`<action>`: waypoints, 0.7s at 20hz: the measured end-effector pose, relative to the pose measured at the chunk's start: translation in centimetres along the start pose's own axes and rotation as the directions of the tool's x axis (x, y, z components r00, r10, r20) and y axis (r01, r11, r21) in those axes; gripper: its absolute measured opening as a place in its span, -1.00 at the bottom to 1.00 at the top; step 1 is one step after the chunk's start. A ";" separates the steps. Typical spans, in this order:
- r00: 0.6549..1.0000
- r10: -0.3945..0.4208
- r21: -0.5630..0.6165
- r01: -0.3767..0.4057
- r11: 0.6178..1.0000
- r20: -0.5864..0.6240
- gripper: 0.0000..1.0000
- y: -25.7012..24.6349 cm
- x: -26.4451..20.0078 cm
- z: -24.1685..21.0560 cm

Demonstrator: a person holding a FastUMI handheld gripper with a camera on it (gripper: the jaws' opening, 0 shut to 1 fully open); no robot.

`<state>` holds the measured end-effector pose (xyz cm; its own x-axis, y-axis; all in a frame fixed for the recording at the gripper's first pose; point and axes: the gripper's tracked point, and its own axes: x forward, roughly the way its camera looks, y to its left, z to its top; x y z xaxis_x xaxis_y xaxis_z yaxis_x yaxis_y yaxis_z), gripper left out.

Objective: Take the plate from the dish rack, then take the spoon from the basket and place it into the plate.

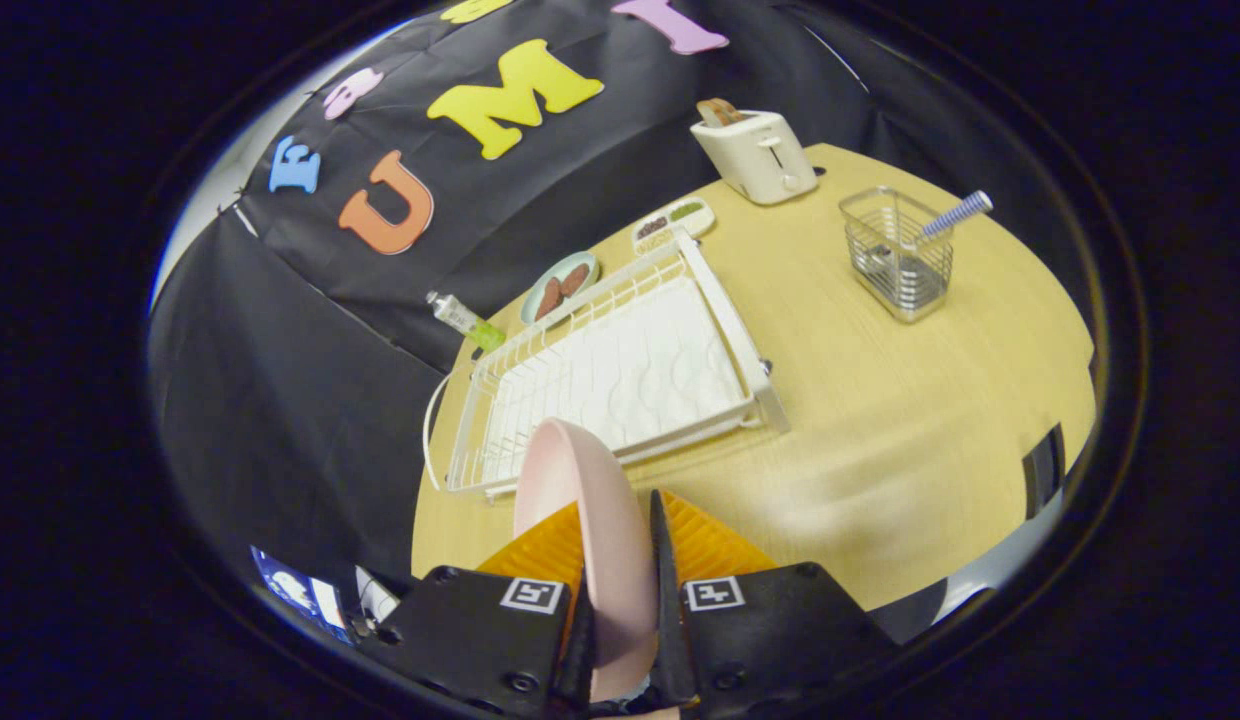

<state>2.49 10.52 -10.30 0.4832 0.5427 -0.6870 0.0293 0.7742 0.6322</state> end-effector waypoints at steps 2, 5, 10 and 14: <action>1.000 0.015 0.055 -0.014 0.998 -0.021 -0.38 -1.7 0.5 -1.5; 0.999 0.034 0.124 -0.032 0.992 -0.017 -0.38 -3.3 1.5 -1.8; 0.996 0.087 0.260 -0.075 0.963 -0.034 -0.38 -5.0 3.9 -2.2; 0.995 0.093 0.277 -0.083 0.957 -0.023 -0.34 -5.2 4.7 -1.4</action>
<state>3.38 9.54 -17.33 0.4634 0.6197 -0.6335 0.2303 0.6061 0.7613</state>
